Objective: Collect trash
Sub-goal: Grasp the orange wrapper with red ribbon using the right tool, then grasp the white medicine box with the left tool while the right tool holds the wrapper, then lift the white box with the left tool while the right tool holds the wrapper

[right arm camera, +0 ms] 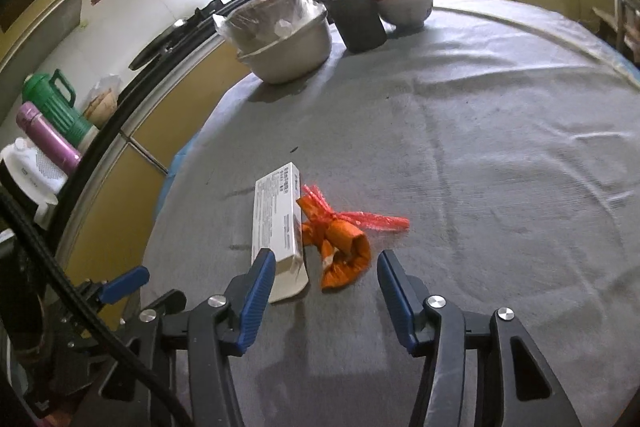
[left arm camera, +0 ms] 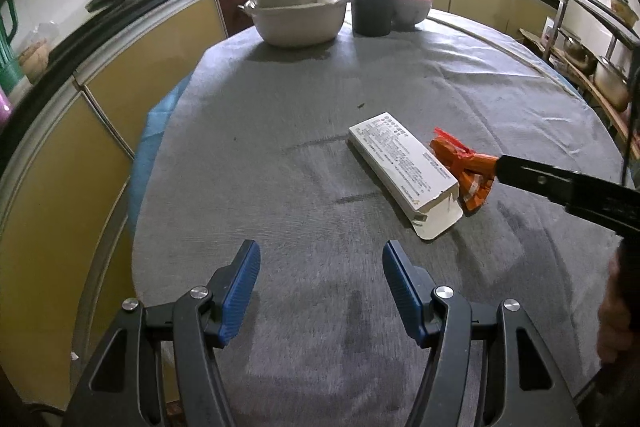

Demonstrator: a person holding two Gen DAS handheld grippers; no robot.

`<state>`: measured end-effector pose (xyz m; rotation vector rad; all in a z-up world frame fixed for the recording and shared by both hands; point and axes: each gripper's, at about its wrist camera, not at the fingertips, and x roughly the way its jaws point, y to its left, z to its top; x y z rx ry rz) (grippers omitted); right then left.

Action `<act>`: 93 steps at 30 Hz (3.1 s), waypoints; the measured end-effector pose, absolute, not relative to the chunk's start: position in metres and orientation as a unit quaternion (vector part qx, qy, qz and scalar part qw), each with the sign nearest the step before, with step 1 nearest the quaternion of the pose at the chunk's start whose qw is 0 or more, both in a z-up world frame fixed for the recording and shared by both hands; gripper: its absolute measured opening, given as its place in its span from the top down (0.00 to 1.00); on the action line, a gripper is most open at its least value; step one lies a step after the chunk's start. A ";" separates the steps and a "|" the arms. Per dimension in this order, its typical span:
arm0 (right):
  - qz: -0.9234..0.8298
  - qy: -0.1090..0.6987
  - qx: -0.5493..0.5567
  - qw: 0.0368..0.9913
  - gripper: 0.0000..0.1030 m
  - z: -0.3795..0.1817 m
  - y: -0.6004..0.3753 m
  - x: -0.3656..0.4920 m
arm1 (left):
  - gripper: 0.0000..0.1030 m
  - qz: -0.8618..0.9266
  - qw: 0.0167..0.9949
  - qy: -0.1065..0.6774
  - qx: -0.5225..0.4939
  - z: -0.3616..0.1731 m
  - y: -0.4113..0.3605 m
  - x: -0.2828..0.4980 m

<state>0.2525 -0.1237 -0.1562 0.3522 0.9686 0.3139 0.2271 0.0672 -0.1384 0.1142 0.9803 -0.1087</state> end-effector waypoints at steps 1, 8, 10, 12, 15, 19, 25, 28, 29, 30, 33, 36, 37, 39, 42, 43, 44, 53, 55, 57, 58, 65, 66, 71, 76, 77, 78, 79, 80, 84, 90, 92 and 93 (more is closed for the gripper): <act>0.146 0.462 0.166 0.859 0.49 -0.159 -0.123 0.258 | 0.37 -0.053 0.878 0.473 0.052 -0.138 0.068 0.230; 0.136 0.494 0.168 0.842 0.54 -0.187 -0.115 0.287 | 0.37 -0.081 0.865 0.495 0.026 -0.138 0.069 0.251; 0.137 0.487 0.154 0.849 0.62 -0.188 -0.110 0.289 | 0.37 -0.084 0.861 0.501 0.023 -0.138 0.067 0.257; 0.148 0.483 0.159 0.848 0.71 -0.186 -0.109 0.287 | 0.37 -0.087 0.858 0.506 0.019 -0.138 0.065 0.263; 0.137 0.468 0.145 0.861 0.77 -0.182 -0.111 0.280 | 0.37 -0.093 0.853 0.514 0.010 -0.138 0.061 0.272; 0.122 0.453 0.162 0.868 0.79 -0.176 -0.129 0.268 | 0.37 -0.108 0.844 0.525 0.001 -0.139 0.049 0.285; 0.111 0.447 0.171 0.871 0.79 -0.169 -0.155 0.240 | 0.37 -0.102 0.821 0.561 -0.004 -0.155 0.021 0.315; 0.105 0.444 0.177 0.872 0.79 -0.169 -0.164 0.226 | 0.37 -0.094 0.814 0.573 -0.017 -0.162 0.010 0.326; 0.103 0.444 0.177 0.873 0.79 -0.170 -0.167 0.221 | 0.37 -0.084 0.812 0.578 -0.016 -0.166 0.007 0.329; 0.102 0.443 0.177 0.873 0.79 -0.170 -0.170 0.217 | 0.37 -0.077 0.810 0.581 -0.015 -0.169 0.003 0.332; 0.101 0.441 0.186 0.872 0.79 -0.171 -0.178 0.204 | 0.37 -0.071 0.805 0.589 -0.014 -0.179 -0.004 0.335; 0.097 0.437 0.193 0.873 0.79 -0.171 -0.185 0.194 | 0.44 -0.070 0.817 0.573 -0.011 -0.180 -0.007 0.327; 0.095 0.434 0.195 0.874 0.79 -0.170 -0.188 0.190 | 0.46 -0.070 0.817 0.572 -0.011 -0.180 -0.008 0.325; 0.092 0.430 0.199 0.876 0.79 -0.169 -0.193 0.183 | 0.50 -0.076 0.817 0.571 -0.012 -0.179 -0.010 0.317; 0.086 0.426 0.210 0.876 0.79 -0.169 -0.203 0.172 | 0.51 -0.086 0.820 0.566 0.000 -0.174 -0.017 0.298; 0.084 0.425 0.213 0.876 0.79 -0.169 -0.207 0.167 | 0.51 -0.087 0.822 0.563 0.006 -0.172 -0.019 0.290; 0.081 0.424 0.215 0.876 0.79 -0.169 -0.210 0.162 | 0.51 -0.089 0.825 0.558 0.015 -0.168 -0.023 0.280; 0.062 0.420 0.232 0.875 0.79 -0.170 -0.237 0.122 | 0.51 -0.119 0.846 0.510 0.102 -0.143 -0.065 0.195; 0.057 0.422 0.234 0.874 0.79 -0.171 -0.241 0.112 | 0.51 -0.128 0.846 0.505 0.115 -0.140 -0.072 0.179; 0.054 0.425 0.236 0.872 0.79 -0.173 -0.244 0.103 | 0.51 -0.136 0.844 0.503 0.122 -0.142 -0.079 0.173; 0.053 0.427 0.236 0.871 0.79 -0.175 -0.244 0.098 | 0.51 -0.140 0.844 0.503 0.125 -0.142 -0.082 0.170; 0.045 0.442 0.233 0.865 0.78 -0.189 -0.247 0.077 | 0.51 -0.145 0.837 0.509 0.138 -0.153 -0.083 0.150; 0.044 0.441 0.233 0.866 0.78 -0.189 -0.247 0.077 | 0.51 -0.145 0.836 0.511 0.138 -0.155 -0.082 0.150; 0.047 0.448 0.219 0.865 0.76 -0.185 -0.243 0.077 | 0.50 -0.159 0.828 0.522 0.125 -0.160 -0.081 0.150; 0.052 0.443 0.220 0.868 0.70 -0.180 -0.249 0.076 | 0.50 -0.167 0.829 0.519 0.123 -0.157 -0.082 0.150; 0.051 0.441 0.220 0.869 0.68 -0.178 -0.251 0.075 | 0.50 -0.168 0.830 0.517 0.124 -0.156 -0.082 0.150; 0.050 0.439 0.218 0.870 0.62 -0.177 -0.253 0.074 | 0.49 -0.168 0.831 0.516 0.126 -0.155 -0.082 0.149; 0.049 0.437 0.218 0.871 0.44 -0.176 -0.255 0.073 | 0.48 -0.168 0.831 0.514 0.127 -0.154 -0.082 0.150; 0.045 0.430 0.220 0.875 0.35 -0.173 -0.258 0.071 | 0.45 -0.169 0.832 0.513 0.127 -0.153 -0.082 0.149; 0.040 0.406 0.221 0.886 0.31 -0.166 -0.265 0.066 | 0.43 -0.171 0.834 0.509 0.127 -0.150 -0.082 0.148; 0.048 0.401 0.212 0.890 0.44 -0.162 -0.260 0.070 | 0.39 -0.186 0.831 0.511 0.115 -0.148 -0.079 0.150; 0.056 0.413 0.210 0.884 0.51 -0.167 -0.255 0.073 | 0.38 -0.197 0.829 0.513 0.102 -0.147 -0.076 0.150; 0.056 0.419 0.206 0.883 0.54 -0.170 -0.252 0.075 | 0.38 -0.204 0.828 0.515 0.093 -0.147 -0.073 0.151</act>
